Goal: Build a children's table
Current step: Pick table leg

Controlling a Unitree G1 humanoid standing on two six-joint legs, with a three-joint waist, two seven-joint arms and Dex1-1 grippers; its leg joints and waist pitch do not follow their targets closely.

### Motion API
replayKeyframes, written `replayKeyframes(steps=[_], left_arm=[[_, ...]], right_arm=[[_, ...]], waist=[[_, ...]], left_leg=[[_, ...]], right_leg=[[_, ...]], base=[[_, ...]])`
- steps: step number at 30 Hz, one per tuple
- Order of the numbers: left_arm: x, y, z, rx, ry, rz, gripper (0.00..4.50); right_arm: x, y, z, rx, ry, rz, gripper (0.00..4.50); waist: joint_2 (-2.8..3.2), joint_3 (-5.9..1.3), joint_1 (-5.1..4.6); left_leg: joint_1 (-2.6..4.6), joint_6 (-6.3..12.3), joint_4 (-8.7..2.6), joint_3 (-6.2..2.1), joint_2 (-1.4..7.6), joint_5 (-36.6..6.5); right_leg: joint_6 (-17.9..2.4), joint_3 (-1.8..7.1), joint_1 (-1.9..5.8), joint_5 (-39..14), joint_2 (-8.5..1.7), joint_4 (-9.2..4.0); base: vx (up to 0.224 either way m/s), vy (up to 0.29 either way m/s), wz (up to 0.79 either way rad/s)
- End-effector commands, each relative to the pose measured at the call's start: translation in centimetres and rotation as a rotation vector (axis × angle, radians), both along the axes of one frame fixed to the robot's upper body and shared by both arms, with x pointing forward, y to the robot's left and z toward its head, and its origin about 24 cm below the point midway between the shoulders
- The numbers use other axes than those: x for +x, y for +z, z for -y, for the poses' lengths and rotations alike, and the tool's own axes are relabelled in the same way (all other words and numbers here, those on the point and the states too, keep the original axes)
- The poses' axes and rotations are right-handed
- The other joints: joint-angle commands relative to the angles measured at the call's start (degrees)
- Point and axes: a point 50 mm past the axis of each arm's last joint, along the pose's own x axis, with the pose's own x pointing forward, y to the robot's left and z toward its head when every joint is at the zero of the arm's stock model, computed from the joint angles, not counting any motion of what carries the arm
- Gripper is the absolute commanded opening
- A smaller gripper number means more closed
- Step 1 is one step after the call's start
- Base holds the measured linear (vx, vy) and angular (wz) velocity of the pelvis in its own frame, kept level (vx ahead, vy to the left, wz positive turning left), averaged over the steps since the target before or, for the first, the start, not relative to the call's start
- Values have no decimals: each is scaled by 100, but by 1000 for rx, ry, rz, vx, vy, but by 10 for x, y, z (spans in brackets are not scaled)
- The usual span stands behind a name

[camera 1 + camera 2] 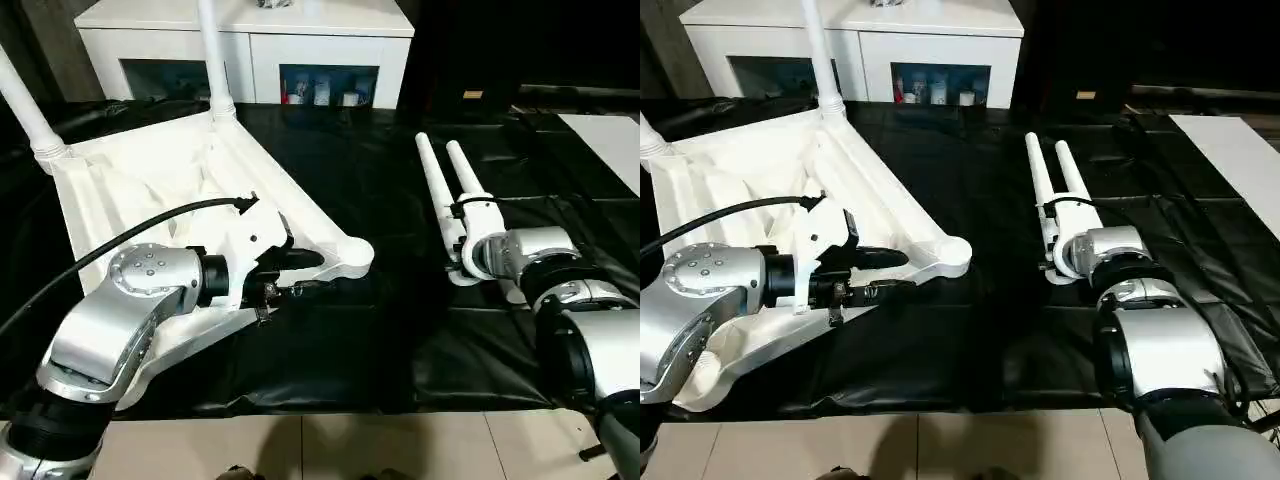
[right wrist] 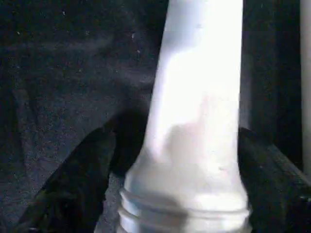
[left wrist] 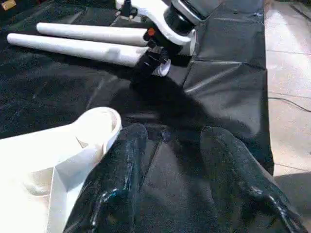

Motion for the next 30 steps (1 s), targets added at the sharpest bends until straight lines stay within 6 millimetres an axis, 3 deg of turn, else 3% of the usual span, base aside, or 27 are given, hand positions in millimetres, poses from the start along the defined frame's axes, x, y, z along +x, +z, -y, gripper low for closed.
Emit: replayKeyframes(steps=[1,6,11,14,16,18,20,21,22,24,25,26,28,30], left_arm=[[0,6,2,14,-11,31,215],[2,9,1,8,7,46,215],[10,13,-3,-19,73,69,215],[27,19,-5,-119,243,115,215],[36,22,-6,-189,353,118,242],[48,25,-8,-313,523,64,249],[51,25,-6,-371,567,25,260],[54,26,-1,-460,585,-28,287],[56,26,3,-521,593,-66,290],[61,29,13,-661,597,-168,290],[64,29,17,-713,593,-214,306],[66,30,19,-748,591,-249,321],[71,31,23,-786,600,-286,331],[78,34,26,-819,624,-325,352]], right_arm=[[-1,0,4,16,-21,-15,342],[-1,1,6,32,-51,-3,295],[3,6,8,72,-87,62,279],[14,18,2,112,-38,254,276],[17,23,-2,133,3,331,276],[19,34,-13,217,70,461,275],[18,39,-19,257,104,526,275],[12,45,-28,292,161,610,274],[7,50,-34,315,203,668,274],[-11,58,-53,353,309,793,274],[-19,62,-62,362,363,847,274],[-26,65,-69,384,397,879,274],[-38,70,-80,409,457,925,274],[-49,76,-91,458,512,971,274]], waist=[[-23,-402,9],[-15,-408,10],[-18,-413,8],[-35,-418,16],[-47,-428,28],[-59,-433,25],[-68,-455,35],[-63,-436,83],[-67,-463,79],[-49,-442,97],[-60,-458,147],[-42,-459,172],[-54,-436,171],[2,-400,149]], left_leg=[[69,-87,-398,-59,231,-1229],[78,-121,-399,-64,232,-1250],[78,-120,-392,-59,220,-1235],[72,-103,-378,-51,230,-1219],[66,-41,-374,-50,228,-1141],[47,51,-361,-39,218,-1058],[40,181,-357,-56,220,-894],[53,288,-357,-37,210,-841],[33,371,-359,-62,210,-714],[39,404,-352,-46,209,-699],[91,430,-353,-55,243,-758],[60,449,-383,-72,228,-746],[81,429,-401,-80,237,-938],[82,279,-436,-91,231,-1292]], right_leg=[[-1345,242,308,-1316,-291,-383],[-1346,243,304,-1277,-287,-375],[-1350,241,305,-1221,-280,-373],[-1323,247,311,-1194,-298,-383],[-1317,244,331,-1095,-296,-392],[-1307,245,352,-936,-280,-391],[-1339,238,372,-777,-292,-371],[-1270,246,366,-735,-284,-420],[-1334,231,389,-653,-285,-377],[-1322,238,363,-672,-271,-403],[-1294,244,341,-676,-280,-420],[-1258,215,359,-773,-270,-436],[-1205,214,331,-1057,-274,-475],[-1029,212,311,-1566,-263,-542]], base=[[0,0,0],[0,0,0],[0,0,0],[0,0,0],[0,0,0],[0,0,0],[0,0,0],[0,0,0],[0,0,0],[0,0,0],[0,0,0],[0,0,0],[0,0,0],[0,0,0]])
